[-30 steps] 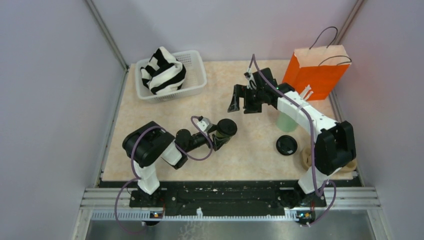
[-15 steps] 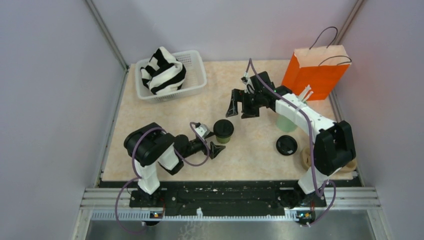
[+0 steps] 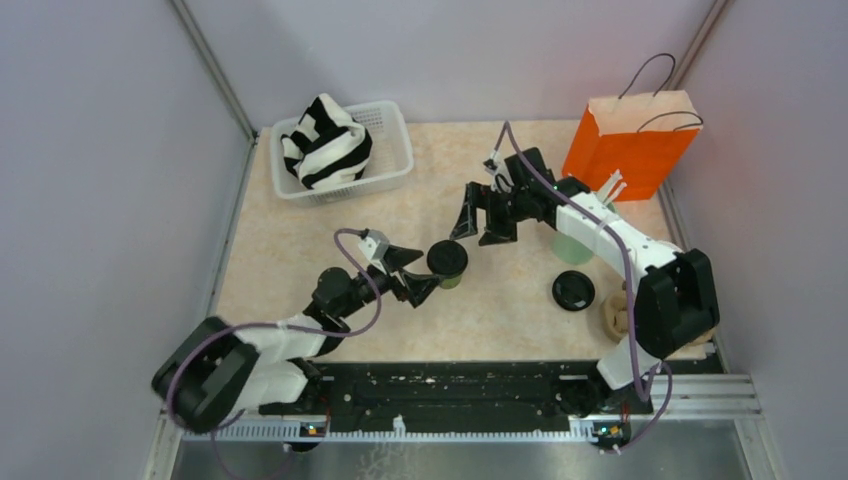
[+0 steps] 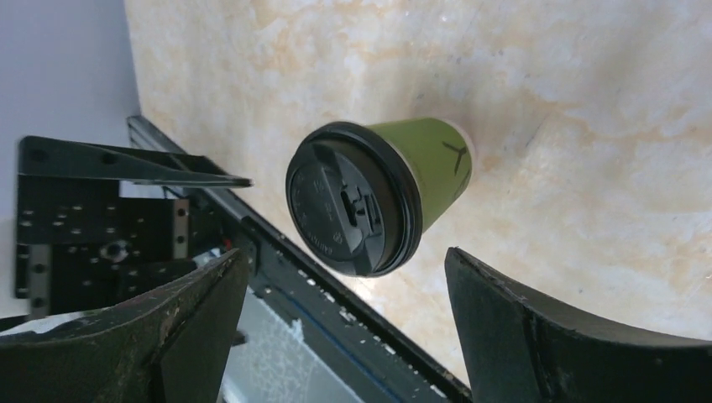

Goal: Pack the takeout coffee

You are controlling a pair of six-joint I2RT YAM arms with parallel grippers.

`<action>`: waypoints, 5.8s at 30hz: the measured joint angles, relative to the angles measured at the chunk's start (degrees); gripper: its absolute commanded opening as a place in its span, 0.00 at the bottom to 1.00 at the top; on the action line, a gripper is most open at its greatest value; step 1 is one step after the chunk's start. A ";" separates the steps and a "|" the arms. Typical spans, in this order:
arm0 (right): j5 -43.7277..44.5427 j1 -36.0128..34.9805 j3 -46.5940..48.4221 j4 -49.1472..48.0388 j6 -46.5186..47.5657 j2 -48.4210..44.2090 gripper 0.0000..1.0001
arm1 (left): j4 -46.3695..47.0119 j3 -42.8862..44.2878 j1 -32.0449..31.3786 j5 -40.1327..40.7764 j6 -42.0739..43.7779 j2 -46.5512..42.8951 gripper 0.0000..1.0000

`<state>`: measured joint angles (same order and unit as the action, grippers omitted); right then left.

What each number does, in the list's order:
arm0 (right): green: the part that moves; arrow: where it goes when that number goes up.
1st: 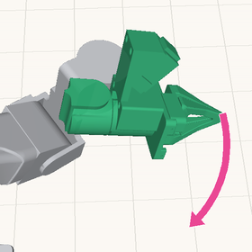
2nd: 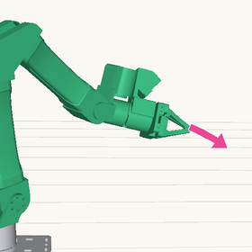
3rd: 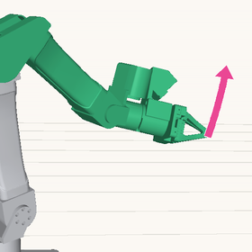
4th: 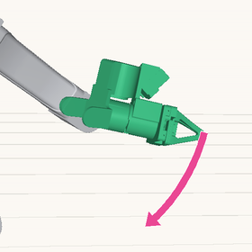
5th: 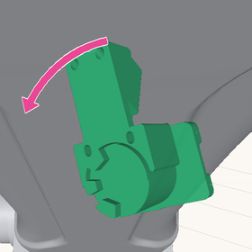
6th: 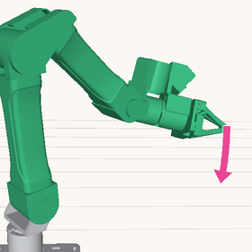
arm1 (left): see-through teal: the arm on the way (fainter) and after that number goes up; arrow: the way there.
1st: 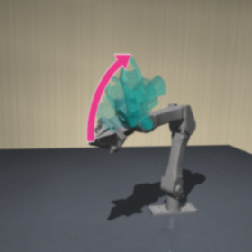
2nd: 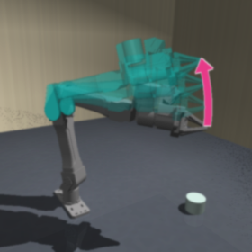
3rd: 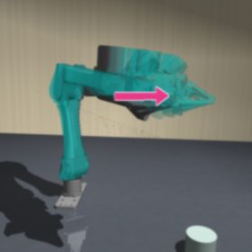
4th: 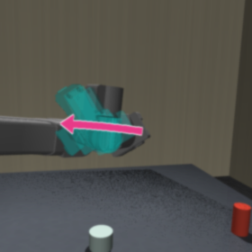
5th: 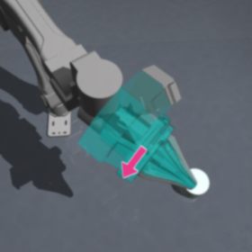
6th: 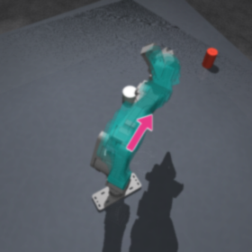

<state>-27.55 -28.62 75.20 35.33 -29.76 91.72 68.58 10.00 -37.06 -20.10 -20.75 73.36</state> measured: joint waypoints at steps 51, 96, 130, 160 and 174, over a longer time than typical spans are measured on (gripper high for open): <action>-22.38 2.60 -29.75 -42.69 -17.27 1.31 0.32 | -70.90 34.21 15.63 -14.29 -21.97 9.38 0.56; -17.14 -12.17 27.71 -42.10 -27.36 44.44 0.59 | -87.86 42.16 39.15 3.61 -9.81 6.01 0.98; 29.18 40.39 12.61 33.83 10.95 -22.62 0.71 | -95.80 54.38 19.65 -5.53 -0.46 -4.85 0.98; 30.97 49.79 0.44 31.12 13.25 -9.42 0.21 | -99.19 62.23 2.34 9.07 19.21 0.31 0.98; 31.06 49.79 0.59 31.34 13.68 -10.36 0.01 | -99.23 62.23 1.46 9.11 19.39 0.31 0.98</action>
<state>3.51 21.17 75.79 66.67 -16.08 81.36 -30.65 72.23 -35.59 -10.98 -1.37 73.67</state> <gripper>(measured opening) 0.048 0.983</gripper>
